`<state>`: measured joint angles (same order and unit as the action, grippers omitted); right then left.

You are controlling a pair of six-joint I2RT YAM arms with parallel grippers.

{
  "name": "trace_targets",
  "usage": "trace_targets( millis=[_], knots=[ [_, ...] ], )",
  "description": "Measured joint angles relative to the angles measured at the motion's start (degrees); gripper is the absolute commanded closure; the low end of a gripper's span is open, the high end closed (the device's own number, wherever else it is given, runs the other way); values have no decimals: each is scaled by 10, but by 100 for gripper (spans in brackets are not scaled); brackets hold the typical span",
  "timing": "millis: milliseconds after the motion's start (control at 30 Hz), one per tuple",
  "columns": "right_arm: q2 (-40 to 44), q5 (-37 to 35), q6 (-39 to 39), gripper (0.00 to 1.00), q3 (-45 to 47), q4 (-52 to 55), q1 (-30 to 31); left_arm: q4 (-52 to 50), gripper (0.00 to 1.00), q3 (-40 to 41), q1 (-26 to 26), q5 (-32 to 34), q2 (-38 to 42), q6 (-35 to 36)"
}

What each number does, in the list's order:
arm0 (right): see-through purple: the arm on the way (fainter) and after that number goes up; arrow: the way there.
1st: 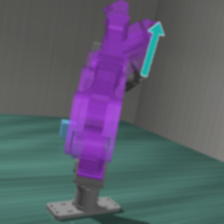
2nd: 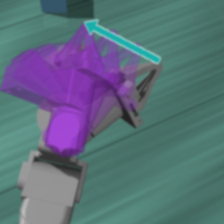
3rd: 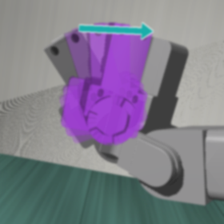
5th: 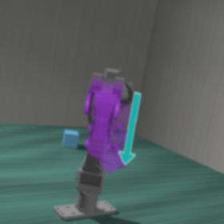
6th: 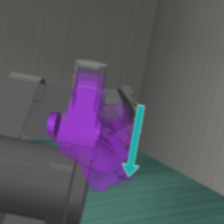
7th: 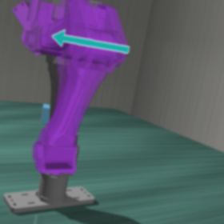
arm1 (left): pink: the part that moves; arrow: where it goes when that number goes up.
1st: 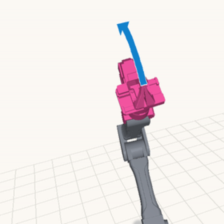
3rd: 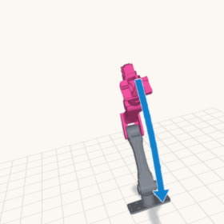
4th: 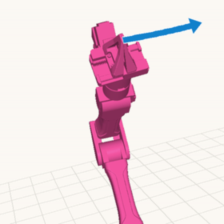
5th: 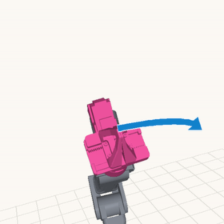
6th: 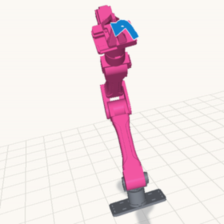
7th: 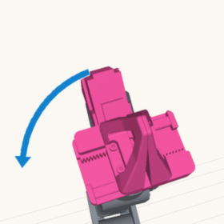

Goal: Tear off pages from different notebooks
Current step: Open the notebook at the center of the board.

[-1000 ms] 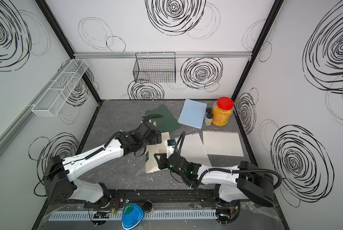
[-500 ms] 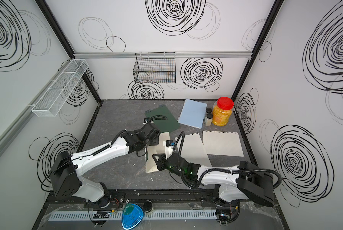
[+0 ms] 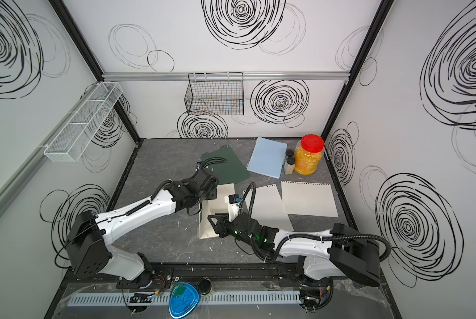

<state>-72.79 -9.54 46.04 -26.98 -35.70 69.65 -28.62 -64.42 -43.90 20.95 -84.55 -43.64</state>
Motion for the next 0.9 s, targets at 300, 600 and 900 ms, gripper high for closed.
trace_targets(
  millis=[300, 600, 900],
  knots=[
    [83, -33, -7, 46, 44, 7, -1, 3, 94, 20, 23, -10, 21, 14],
    [113, -73, 10, 44, 70, 53, -27, -8, 100, 21, 54, -42, 33, 45],
    [111, -93, 34, 37, 139, 42, -97, -24, 100, 17, 102, -62, 48, 112]
  ],
)
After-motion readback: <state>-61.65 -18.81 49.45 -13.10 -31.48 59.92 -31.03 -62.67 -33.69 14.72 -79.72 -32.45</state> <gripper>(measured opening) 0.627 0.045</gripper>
